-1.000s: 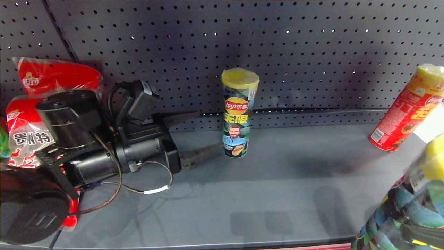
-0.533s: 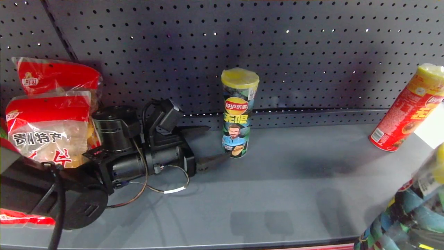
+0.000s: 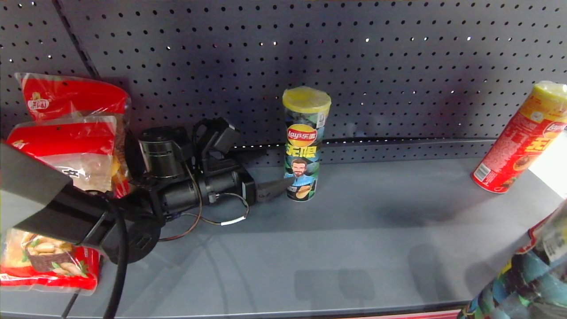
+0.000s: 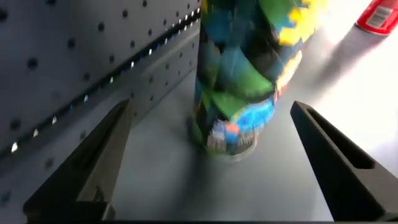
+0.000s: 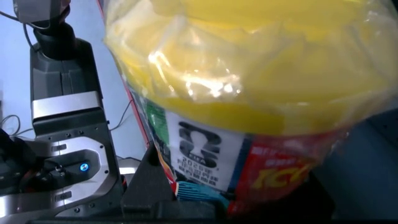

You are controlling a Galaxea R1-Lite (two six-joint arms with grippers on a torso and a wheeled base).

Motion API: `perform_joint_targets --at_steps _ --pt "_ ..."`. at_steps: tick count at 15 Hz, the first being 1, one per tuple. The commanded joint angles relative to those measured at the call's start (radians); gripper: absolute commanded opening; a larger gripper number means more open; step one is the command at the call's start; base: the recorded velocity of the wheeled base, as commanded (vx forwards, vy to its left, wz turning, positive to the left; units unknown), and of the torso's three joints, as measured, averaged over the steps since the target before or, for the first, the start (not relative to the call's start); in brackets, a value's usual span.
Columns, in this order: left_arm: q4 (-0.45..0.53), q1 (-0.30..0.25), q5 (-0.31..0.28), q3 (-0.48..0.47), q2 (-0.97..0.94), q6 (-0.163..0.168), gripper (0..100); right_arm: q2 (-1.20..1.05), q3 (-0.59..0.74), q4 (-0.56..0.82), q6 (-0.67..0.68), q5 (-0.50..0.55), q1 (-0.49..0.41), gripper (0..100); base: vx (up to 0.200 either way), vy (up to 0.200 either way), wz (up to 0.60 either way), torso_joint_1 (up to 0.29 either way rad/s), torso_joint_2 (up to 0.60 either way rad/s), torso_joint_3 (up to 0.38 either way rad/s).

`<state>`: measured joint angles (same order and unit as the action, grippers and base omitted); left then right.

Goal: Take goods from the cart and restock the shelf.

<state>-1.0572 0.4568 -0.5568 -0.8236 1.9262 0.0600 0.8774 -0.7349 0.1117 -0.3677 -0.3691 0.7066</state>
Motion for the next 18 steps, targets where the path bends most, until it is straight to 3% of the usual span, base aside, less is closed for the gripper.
perform_joint_targets --at_steps 1,5,11,18 --pt "-0.001 0.010 -0.005 -0.034 0.031 0.000 100 0.005 0.005 0.000 0.000 -0.001 0.002 0 0.000 0.000 0.00 0.000 0.00 0.000" --pt "0.000 0.066 -0.003 -0.075 0.056 -0.017 100 0.017 0.006 0.000 0.000 -0.001 0.019 0 0.000 0.000 0.00 0.000 0.00 0.000" --pt "-0.001 0.072 -0.003 -0.160 0.134 -0.023 100 0.017 0.029 -0.001 0.000 0.004 0.024 0 0.000 0.000 0.00 0.000 0.00 0.000" --pt "-0.012 0.083 -0.003 -0.155 0.136 -0.022 100 0.021 0.029 -0.003 0.000 0.004 0.037 0 0.000 0.000 0.00 0.000 0.00 0.000"
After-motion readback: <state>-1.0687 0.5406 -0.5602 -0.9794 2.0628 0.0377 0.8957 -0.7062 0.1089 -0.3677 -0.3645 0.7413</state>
